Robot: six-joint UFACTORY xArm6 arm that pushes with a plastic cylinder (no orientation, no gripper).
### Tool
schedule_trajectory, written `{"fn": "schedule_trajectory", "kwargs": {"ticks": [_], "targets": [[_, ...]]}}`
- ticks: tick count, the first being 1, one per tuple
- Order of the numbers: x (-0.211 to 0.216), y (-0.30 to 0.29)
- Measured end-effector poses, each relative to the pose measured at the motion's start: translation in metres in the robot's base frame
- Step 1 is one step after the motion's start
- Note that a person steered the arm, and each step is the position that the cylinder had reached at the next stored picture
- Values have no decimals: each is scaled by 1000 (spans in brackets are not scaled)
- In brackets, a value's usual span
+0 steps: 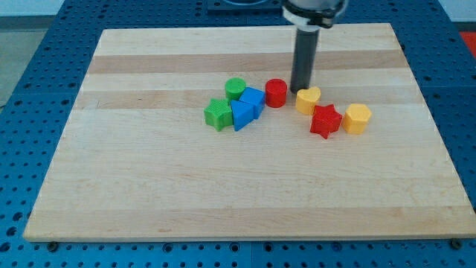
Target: Push the yellow heart into the blue cube
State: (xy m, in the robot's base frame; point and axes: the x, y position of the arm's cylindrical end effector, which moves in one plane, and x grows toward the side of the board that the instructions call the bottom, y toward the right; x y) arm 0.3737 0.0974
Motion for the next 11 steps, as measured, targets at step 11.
{"fn": "schedule_trajectory", "kwargs": {"ticks": [11], "targets": [[47, -50]]}}
